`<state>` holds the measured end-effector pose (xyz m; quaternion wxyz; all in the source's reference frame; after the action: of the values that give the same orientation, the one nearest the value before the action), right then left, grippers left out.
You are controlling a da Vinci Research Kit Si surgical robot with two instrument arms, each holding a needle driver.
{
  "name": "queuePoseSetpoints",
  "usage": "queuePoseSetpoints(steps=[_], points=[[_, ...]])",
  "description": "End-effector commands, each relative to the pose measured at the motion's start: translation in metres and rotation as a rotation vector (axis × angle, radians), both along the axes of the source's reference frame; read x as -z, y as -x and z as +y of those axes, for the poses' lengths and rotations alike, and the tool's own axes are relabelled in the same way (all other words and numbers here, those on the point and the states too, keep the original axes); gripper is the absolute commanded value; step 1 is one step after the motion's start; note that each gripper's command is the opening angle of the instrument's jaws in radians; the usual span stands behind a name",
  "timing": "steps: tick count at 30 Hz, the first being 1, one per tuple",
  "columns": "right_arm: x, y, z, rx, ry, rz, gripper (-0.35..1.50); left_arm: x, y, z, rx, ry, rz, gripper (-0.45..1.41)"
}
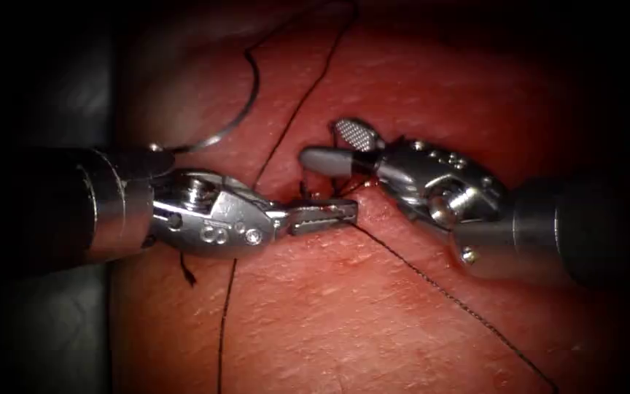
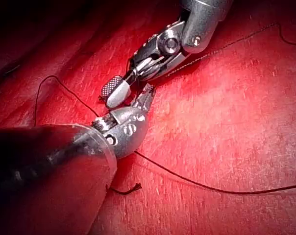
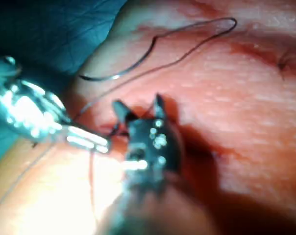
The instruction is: Wound Closure
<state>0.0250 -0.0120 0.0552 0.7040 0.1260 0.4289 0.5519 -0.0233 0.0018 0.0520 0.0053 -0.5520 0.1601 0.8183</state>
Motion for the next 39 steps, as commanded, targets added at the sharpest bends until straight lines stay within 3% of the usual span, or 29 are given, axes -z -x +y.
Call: queuePoseSetpoints(steps=[1, 14, 20, 23, 25, 26, 27, 33, 39], points=[[-0.0007, -0.0007, -0.0012, -0.007, -0.013, -0.007, 1.03, -0.0005, 0.0006, -0.0001, -0.002, 0.000, -0.003, -0.45], [-0.0030, -0.0003, -0.0020, -0.099, -0.197, -0.027, 1.04, 0.0001, 0.0012, -0.0005, -0.013, 0.001, -0.024, -0.45], [-0.0033, -0.0009, -0.0018, -0.134, -0.264, -0.007, 0.94, 0.0003, 0.0013, -0.0006, -0.015, 0.001, -0.026, -0.45], [-0.0040, -0.0014, -0.0020, -0.135, -0.278, -0.001, 0.66, 0.0003, 0.0013, -0.0006, -0.017, 0.000, -0.029, -0.45], [-0.0042, -0.0014, -0.0023, -0.133, -0.285, -0.006, 0.19, 0.0003, 0.0013, -0.0006, -0.016, -0.005, -0.031, -0.45], [-0.0043, -0.0013, -0.0024, -0.129, -0.286, -0.005, -0.28, 0.0003, 0.0013, -0.0006, -0.016, -0.005, -0.031, -0.45], [-0.0043, -0.0012, -0.0024, -0.129, -0.286, -0.009, -0.35, 0.0003, 0.0013, -0.0006, -0.016, -0.005, -0.031, -0.45], [-0.0040, -0.0005, -0.0021, -0.162, -0.278, -0.086, -0.35, 0.0004, 0.0010, -0.0007, -0.020, -0.006, -0.030, -0.45], [-0.0022, 0.0007, -0.0014, -0.184, -0.229, -0.070, -0.35, 0.0007, 0.0000, -0.0006, -0.027, -0.009, -0.036, -0.45]])
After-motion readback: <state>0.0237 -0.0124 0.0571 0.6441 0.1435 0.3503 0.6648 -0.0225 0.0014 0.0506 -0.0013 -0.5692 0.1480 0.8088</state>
